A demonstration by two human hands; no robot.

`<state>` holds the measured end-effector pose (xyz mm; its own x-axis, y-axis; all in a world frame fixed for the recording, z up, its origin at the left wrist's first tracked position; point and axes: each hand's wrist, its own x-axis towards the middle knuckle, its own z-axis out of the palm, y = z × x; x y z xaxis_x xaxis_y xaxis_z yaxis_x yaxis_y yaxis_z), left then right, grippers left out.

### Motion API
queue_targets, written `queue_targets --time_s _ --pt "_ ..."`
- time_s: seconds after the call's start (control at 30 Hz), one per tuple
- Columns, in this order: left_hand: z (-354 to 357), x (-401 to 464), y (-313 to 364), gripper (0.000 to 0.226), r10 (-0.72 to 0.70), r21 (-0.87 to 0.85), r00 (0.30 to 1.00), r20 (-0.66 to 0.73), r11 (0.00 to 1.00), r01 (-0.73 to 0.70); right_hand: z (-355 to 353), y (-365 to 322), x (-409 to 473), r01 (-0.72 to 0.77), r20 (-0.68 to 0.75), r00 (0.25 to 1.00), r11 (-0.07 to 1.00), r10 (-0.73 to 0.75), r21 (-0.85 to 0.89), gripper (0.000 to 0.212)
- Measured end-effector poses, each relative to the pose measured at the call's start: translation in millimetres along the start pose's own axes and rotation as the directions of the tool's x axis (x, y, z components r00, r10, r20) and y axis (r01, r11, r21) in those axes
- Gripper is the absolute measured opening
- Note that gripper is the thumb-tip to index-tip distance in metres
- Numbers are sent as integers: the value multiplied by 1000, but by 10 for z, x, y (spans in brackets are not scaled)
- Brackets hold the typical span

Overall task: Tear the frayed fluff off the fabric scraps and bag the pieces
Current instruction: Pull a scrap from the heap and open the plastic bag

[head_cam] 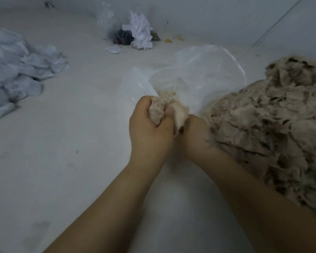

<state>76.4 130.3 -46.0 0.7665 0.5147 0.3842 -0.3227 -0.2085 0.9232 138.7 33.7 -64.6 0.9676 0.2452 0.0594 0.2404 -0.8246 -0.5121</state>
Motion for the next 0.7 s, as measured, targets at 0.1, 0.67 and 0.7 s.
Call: queue_targets --time_s 0.1,0.67,0.7 --pt "12 147 98 15 65 112 996 65 991 -72 181 -137 -305 149 -119 983 983 -136 104 40" --pt "-87 131 -218 40 -197 814 865 462 481 -326 -57 230 -983 243 -208 950 969 -232 33 23" --pt "-79 108 -193 47 -158 825 884 441 460 -329 -103 301 -986 215 -226 952 977 -208 6 24"
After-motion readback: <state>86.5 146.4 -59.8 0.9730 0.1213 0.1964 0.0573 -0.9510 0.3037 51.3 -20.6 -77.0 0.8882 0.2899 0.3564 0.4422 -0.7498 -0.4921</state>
